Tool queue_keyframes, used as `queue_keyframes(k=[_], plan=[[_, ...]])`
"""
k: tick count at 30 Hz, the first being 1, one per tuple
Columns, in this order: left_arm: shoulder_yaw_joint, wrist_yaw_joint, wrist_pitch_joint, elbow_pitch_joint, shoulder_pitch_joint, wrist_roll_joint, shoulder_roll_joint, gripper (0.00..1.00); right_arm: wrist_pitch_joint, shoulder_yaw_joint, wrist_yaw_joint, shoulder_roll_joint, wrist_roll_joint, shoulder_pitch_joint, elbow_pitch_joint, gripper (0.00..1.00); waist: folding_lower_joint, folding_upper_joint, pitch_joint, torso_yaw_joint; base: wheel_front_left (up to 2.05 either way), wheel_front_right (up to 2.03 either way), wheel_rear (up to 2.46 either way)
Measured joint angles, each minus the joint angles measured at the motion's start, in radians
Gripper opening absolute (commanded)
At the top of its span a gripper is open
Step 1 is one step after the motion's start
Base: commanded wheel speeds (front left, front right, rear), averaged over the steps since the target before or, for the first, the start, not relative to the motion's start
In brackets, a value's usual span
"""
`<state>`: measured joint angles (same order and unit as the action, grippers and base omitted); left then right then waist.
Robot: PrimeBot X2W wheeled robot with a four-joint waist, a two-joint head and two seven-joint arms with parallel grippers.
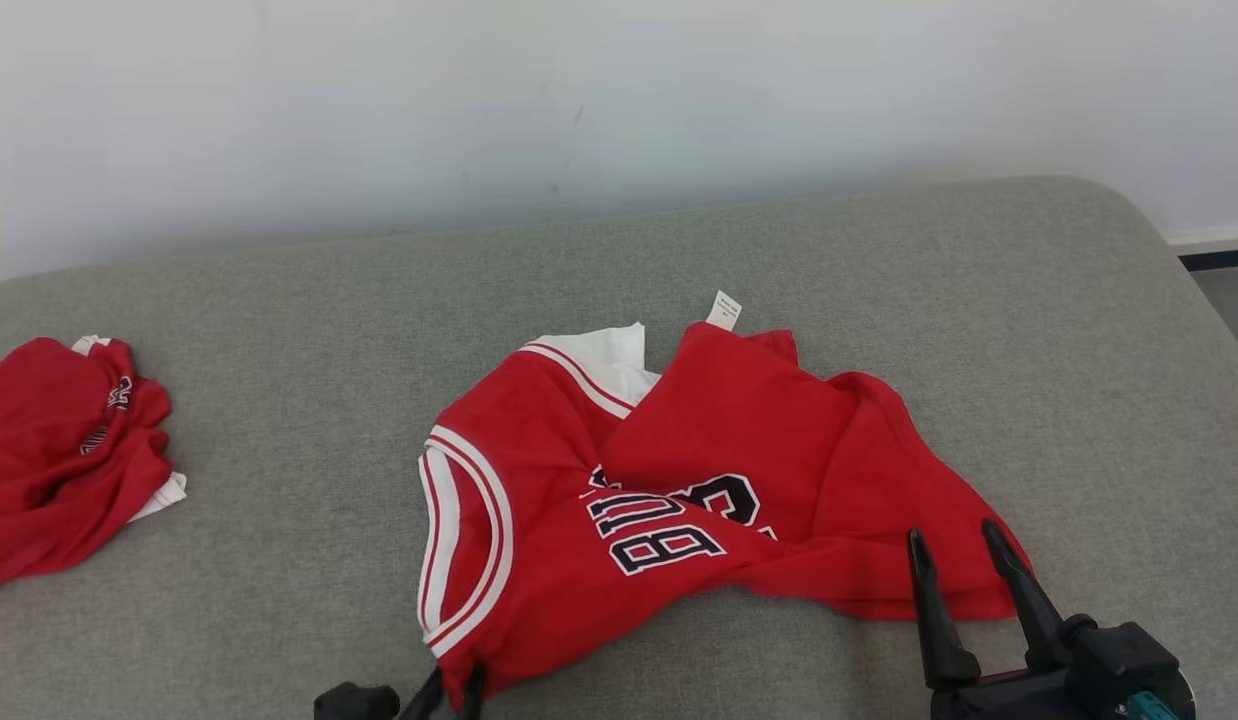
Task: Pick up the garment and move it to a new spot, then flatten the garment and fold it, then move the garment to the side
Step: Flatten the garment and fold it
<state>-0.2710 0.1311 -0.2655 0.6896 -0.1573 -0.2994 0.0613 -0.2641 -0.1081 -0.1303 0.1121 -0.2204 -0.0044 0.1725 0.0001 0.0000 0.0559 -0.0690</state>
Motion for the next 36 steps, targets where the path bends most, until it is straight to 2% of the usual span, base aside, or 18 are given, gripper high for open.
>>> queue_keyframes(k=[7,14,20,26,30,36], plan=[[0.03,0.0,0.002,-0.179,0.003,0.021,0.001,0.0,0.0,0.01,0.0,-0.007,0.0,0.01,-0.006,1.0,0.0,0.0001,-0.022,0.028,0.0,0.0,0.0],[0.026,0.0,0.002,-0.38,0.083,0.049,0.018,0.0,0.0,0.021,0.0,-0.021,-0.01,0.034,-0.004,1.0,0.0,0.0,-0.04,0.082,0.0,0.0,0.0],[-0.007,0.0,0.029,-0.472,0.221,0.044,0.046,0.0,0.0,0.023,0.0,-0.031,-0.015,0.034,-0.005,1.0,-0.0001,0.0,-0.041,0.12,0.0,0.0,0.0],[-0.039,-0.002,0.072,-0.517,0.328,0.026,0.056,0.0,0.0,0.034,0.0,-0.032,-0.019,0.034,0.0,1.0,-0.0001,0.0,-0.021,0.122,0.0,0.0,0.0],[-0.044,-0.004,0.074,-0.533,0.29,0.026,0.069,0.0,0.0,0.035,0.0,-0.026,-0.019,0.028,0.007,1.0,-0.0002,0.0,-0.014,0.105,0.0,0.0,0.0],[-0.062,-0.001,0.081,-0.533,0.109,0.044,0.102,0.0,0.0,0.032,0.0,-0.016,-0.018,0.004,0.015,1.0,-0.0001,0.0,0.002,0.072,0.0,0.0,0.0]])
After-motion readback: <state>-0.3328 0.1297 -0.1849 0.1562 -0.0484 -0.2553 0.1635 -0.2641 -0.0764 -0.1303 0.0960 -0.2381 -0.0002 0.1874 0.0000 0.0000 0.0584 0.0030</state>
